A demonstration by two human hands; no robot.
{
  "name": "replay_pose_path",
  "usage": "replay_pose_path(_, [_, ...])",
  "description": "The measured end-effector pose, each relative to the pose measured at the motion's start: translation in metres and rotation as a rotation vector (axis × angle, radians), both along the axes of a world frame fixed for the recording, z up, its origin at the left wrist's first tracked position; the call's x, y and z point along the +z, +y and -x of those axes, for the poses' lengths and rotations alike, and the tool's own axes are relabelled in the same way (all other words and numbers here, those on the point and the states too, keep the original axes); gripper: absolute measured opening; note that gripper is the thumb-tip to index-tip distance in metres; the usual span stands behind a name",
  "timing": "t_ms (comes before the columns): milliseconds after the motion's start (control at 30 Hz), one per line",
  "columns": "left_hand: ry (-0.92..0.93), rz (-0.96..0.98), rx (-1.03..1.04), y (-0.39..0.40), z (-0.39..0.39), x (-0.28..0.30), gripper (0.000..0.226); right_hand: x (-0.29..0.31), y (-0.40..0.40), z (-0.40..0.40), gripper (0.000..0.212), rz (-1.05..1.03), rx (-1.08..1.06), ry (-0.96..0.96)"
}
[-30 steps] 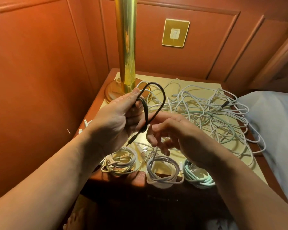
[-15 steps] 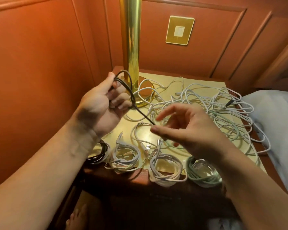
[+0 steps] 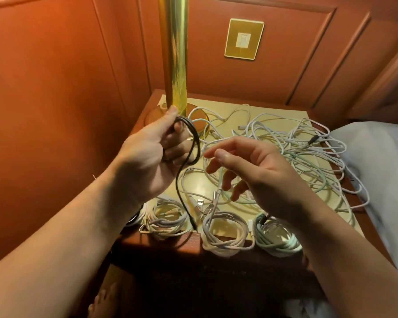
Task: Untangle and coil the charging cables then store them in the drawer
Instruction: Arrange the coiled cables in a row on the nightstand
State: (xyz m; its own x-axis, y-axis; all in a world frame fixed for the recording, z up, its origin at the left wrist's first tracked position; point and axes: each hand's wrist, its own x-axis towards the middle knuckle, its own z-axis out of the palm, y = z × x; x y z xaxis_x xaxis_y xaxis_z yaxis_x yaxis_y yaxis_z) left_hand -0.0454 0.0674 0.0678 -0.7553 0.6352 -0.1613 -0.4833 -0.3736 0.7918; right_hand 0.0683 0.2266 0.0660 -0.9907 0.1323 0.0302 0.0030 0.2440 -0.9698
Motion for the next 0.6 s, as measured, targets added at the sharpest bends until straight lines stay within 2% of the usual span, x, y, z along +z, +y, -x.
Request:
replay_pose_path(100, [0.105,0.078,-0.038,0.006,-0.011,0.001,0.041,0.002,-0.007,0.0,0.021,0.184,0.076,-0.033])
replay_pose_path(233, [0.233,0.133,-0.08,0.004,-0.014,0.002,0.031,0.005,-0.01,-0.001,0.029,0.177,0.102,-0.014])
replay_pose_path(333, [0.363,0.19,-0.106,0.001,-0.014,0.001,0.024,0.007,-0.01,-0.003,0.029,0.183,0.05,0.005])
replay_pose_path(467, [0.445,0.188,-0.07,0.001,-0.016,0.004,0.021,0.009,-0.014,-0.004,0.03,0.187,-0.045,0.082])
replay_pose_path(533, [0.502,0.211,-0.032,0.001,-0.015,0.004,0.024,0.011,-0.015,-0.004,0.031,0.221,-0.082,0.109])
replay_pose_path(600, [0.631,0.323,0.027,-0.001,-0.013,0.002,0.034,0.012,-0.011,-0.004,0.031,0.28,-0.141,0.118])
